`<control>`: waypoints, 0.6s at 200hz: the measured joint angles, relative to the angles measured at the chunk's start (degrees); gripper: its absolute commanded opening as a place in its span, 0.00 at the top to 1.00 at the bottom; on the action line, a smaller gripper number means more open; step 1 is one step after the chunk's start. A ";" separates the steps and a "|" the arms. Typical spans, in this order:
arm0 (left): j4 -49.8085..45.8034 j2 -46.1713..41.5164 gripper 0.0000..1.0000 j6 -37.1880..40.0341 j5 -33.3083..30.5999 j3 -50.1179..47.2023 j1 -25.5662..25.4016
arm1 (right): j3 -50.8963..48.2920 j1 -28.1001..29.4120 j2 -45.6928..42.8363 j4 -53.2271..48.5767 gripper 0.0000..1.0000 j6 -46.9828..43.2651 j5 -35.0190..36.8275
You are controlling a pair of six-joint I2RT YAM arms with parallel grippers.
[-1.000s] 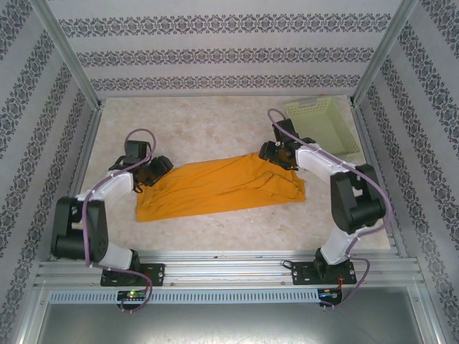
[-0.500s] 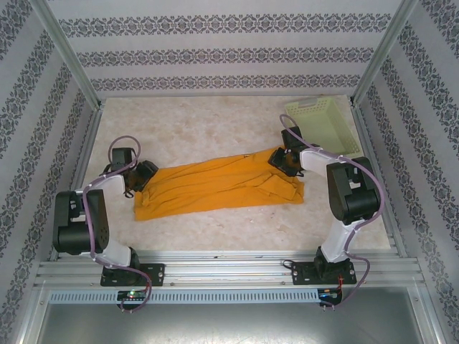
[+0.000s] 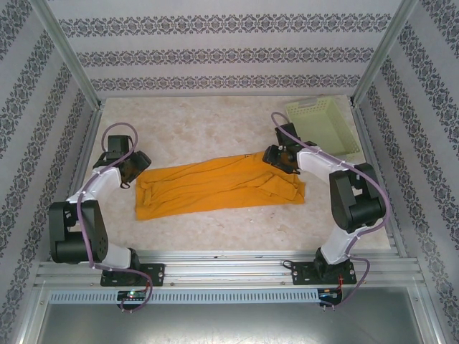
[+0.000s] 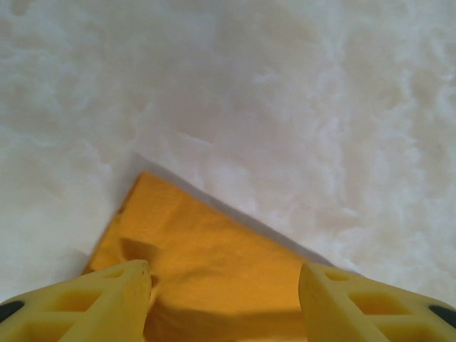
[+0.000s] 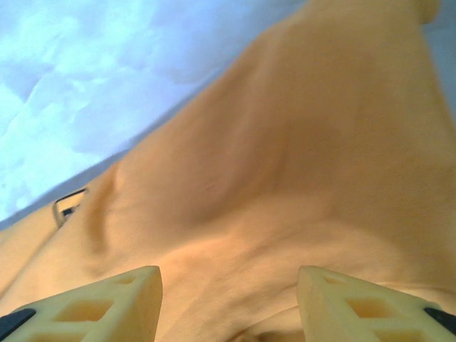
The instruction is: Fold the inside-out t-shirt
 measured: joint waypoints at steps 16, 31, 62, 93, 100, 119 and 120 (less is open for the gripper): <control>-1.36 1.51 0.48 0.22 -0.52 0.00 0.00 | 0.37 1.01 0.00 -0.20 0.47 -0.44 0.13; -2.16 2.80 0.50 0.44 -0.68 0.00 0.00 | 0.44 1.03 0.00 -0.63 0.46 -0.44 0.37; -2.27 5.64 0.63 0.76 0.00 0.00 0.00 | 0.61 0.79 0.15 -1.86 0.45 -0.37 1.66; -2.27 7.30 0.76 1.09 1.29 0.00 0.00 | 0.87 -0.59 1.97 -2.54 0.45 0.22 1.66; -2.27 7.32 0.80 1.11 1.49 0.00 0.00 | 0.87 -0.87 2.47 -2.73 0.45 0.28 1.68; -2.27 7.32 0.90 1.27 1.73 0.00 0.00 | 0.87 -1.70 3.43 -3.15 0.44 0.94 1.86; -2.27 7.32 0.91 1.22 1.73 0.00 0.02 | 0.87 -1.73 3.45 -3.17 0.44 0.94 1.86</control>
